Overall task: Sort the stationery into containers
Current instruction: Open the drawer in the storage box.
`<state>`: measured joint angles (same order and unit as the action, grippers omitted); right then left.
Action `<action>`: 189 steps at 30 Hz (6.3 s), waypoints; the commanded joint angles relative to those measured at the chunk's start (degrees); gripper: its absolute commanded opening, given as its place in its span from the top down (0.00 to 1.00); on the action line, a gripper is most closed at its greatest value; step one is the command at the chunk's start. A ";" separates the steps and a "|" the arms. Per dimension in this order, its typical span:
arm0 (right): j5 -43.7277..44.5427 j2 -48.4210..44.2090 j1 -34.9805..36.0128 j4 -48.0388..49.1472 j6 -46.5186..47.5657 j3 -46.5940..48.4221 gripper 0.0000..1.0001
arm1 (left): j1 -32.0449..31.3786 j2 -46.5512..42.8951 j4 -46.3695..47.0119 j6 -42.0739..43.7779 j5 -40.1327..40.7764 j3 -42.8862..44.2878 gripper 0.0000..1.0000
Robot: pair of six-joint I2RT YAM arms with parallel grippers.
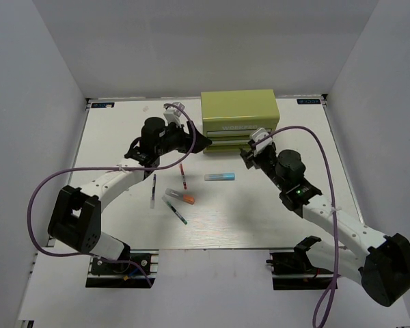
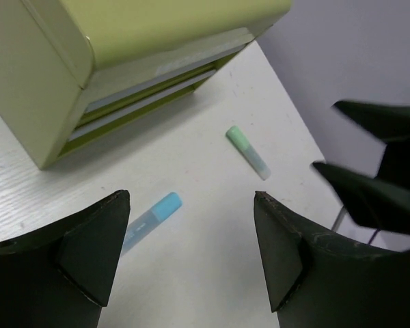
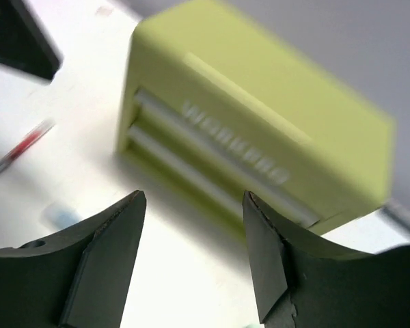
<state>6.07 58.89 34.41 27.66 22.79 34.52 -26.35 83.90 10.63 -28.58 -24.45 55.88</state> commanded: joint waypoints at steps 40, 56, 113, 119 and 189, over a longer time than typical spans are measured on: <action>-3.34 21.64 2.32 56.15 49.71 -25.72 0.64 | -3.53 -5.60 5.45 -7.55 10.39 -8.33 0.18; 7.56 45.34 4.35 80.45 57.19 -4.83 0.62 | -3.01 2.41 5.88 -5.35 8.28 -2.62 0.18; 8.35 56.16 -1.81 80.44 59.04 9.16 0.82 | -1.95 -0.22 5.89 -4.82 10.38 -4.72 0.17; 8.17 55.80 -1.63 80.45 58.34 8.02 1.00 | -1.95 -0.23 5.89 -4.82 10.91 -4.72 0.17; 9.84 41.83 4.17 80.45 55.53 -8.95 0.54 | -1.42 13.75 -0.17 5.46 16.36 14.35 0.16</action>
<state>13.32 102.32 38.52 77.67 79.88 27.11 -28.05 100.09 10.63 -23.77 -8.03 69.76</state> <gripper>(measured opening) 0.435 0.841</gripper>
